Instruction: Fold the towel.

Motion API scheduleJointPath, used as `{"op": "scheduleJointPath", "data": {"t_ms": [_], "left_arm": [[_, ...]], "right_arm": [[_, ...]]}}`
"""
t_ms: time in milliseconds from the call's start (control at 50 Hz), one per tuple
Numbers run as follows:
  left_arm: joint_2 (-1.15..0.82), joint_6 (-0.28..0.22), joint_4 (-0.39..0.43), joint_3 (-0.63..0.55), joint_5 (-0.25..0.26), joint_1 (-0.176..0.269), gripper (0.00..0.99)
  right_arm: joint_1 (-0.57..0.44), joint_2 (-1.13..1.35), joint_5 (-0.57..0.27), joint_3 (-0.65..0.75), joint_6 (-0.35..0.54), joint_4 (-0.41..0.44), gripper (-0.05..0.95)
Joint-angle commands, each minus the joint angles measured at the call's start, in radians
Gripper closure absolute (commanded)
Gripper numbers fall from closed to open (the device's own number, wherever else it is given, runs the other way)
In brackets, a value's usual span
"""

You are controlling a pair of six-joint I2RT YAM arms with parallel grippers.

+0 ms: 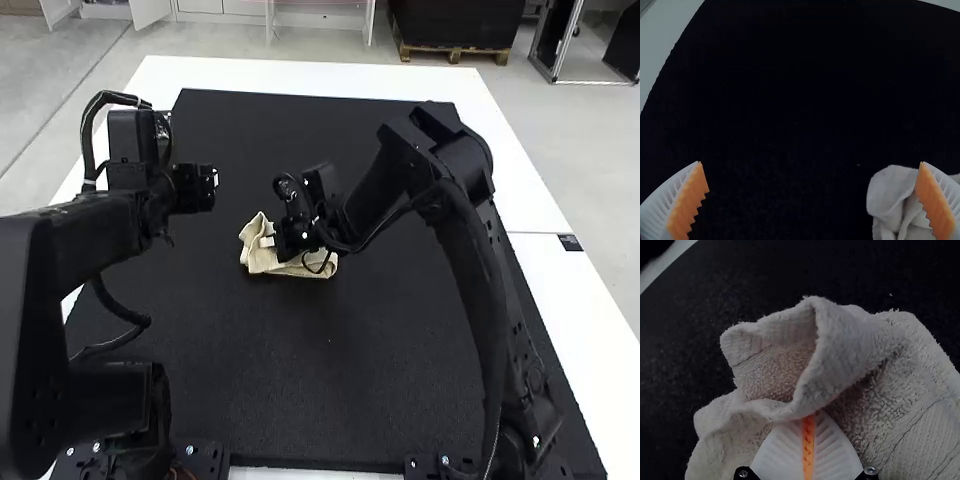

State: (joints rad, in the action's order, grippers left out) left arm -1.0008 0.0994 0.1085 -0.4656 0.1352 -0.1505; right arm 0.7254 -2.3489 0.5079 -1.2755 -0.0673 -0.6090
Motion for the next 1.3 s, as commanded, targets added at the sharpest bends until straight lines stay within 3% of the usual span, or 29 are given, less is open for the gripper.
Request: {"op": "scheduleJointPath", "data": {"t_ms": [0,200,400,780,1000,1280], "left_arm": [[0.018,0.011,0.008,-0.028,0.007,-0.006,0.028],[0.03,0.023,-0.007,-0.062,0.007,-0.006,0.028],[0.031,0.06,-0.05,-0.154,0.006,-0.004,0.028],[0.067,0.062,-0.165,-0.329,0.004,0.0,0.03],[0.157,0.063,-0.194,-0.403,-0.014,0.029,0.031],[0.307,0.062,-0.194,-0.41,-0.043,0.017,0.034]], "right_arm": [[0.012,-0.004,0.007,-0.019,-0.006,-0.006,0.92],[-0.015,0.137,0.012,0.008,-0.039,0.003,0.92],[-0.07,0.319,0.018,0.036,-0.058,0.075,0.92],[-0.193,0.709,0.014,0.088,-0.1,0.157,0.92],[-0.264,0.959,0.003,0.182,-0.103,0.167,0.92],[-0.44,1.326,0.0,0.306,-0.167,0.167,0.9]]}}
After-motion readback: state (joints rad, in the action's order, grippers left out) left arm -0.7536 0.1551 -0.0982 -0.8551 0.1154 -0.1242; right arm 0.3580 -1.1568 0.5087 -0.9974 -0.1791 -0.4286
